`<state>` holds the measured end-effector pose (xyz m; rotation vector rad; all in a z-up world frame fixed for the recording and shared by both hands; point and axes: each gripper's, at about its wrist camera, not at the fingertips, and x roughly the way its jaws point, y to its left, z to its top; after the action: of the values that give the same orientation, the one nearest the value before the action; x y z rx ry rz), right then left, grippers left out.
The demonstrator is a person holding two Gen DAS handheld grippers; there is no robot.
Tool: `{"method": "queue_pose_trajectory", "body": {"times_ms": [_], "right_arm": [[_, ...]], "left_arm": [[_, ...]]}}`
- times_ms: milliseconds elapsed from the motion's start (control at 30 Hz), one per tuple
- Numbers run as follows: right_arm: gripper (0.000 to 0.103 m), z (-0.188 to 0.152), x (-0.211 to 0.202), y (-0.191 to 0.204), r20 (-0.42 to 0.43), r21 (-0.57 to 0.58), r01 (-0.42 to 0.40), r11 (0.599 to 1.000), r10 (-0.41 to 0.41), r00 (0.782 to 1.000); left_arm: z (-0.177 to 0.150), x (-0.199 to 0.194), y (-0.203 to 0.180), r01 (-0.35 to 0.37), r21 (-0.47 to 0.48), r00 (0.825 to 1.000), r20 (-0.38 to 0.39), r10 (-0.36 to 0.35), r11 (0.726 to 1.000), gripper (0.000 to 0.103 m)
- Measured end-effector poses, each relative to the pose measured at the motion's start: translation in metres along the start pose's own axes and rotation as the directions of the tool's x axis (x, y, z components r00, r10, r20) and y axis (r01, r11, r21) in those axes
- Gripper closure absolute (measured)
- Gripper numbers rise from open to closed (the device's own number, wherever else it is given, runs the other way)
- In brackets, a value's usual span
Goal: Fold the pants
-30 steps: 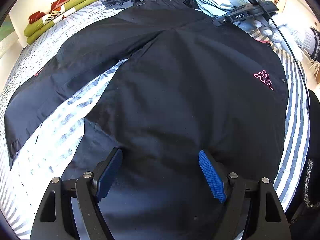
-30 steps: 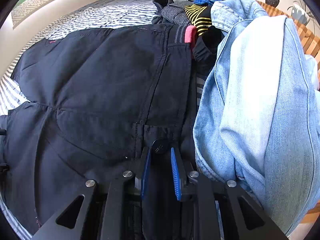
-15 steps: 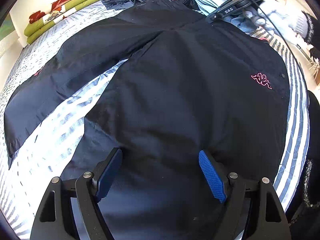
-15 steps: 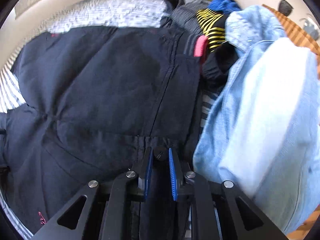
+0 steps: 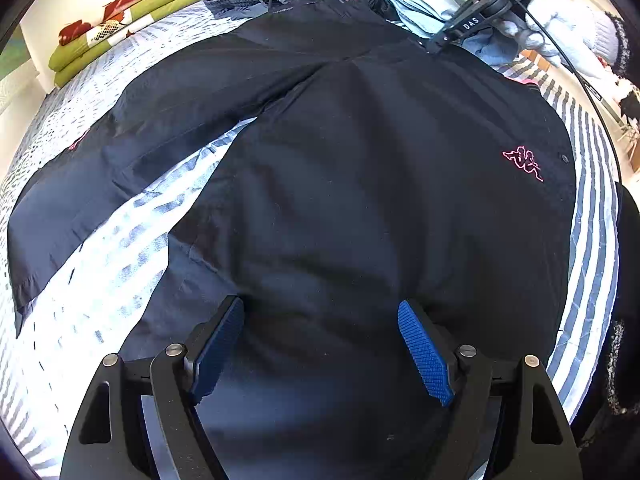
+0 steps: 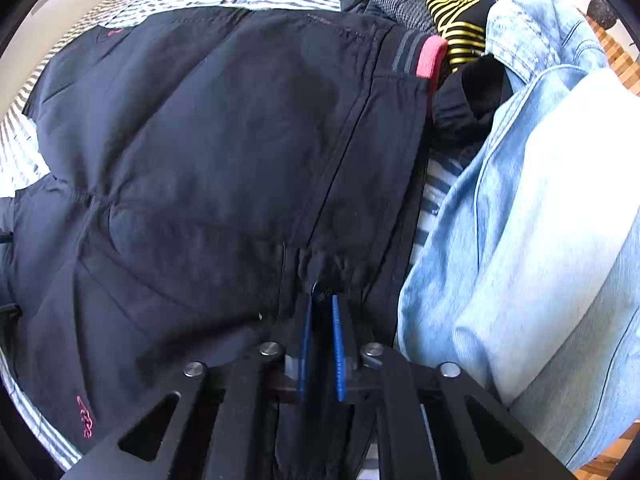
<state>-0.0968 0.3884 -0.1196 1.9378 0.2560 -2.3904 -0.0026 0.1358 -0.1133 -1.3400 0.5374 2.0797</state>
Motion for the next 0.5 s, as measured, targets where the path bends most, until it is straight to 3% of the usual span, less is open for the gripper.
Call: {"method": "queue_pose_trajectory", "body": {"times_ms": [100,267,500], "right_arm": [[0.103,-0.004,0.000,-0.001,-0.011,-0.003,-0.022,1.000,0.022,1.000],[0.103,0.008,-0.024,-0.020,0.124,0.088,-0.099,0.991,0.088,0.988],[0.103,0.019,0.006,-0.020,0.058,0.089,-0.061,0.994,0.056,0.997]], "left_arm": [[0.000,0.000,0.000,0.000,0.001,1.000,-0.001,0.000,1.000,0.021],[0.001,0.000,0.001,0.001,0.002,1.000,-0.005,-0.001,1.000,0.021],[0.002,0.001,0.003,0.004,0.008,1.000,-0.008,-0.003,1.000,0.021]]}}
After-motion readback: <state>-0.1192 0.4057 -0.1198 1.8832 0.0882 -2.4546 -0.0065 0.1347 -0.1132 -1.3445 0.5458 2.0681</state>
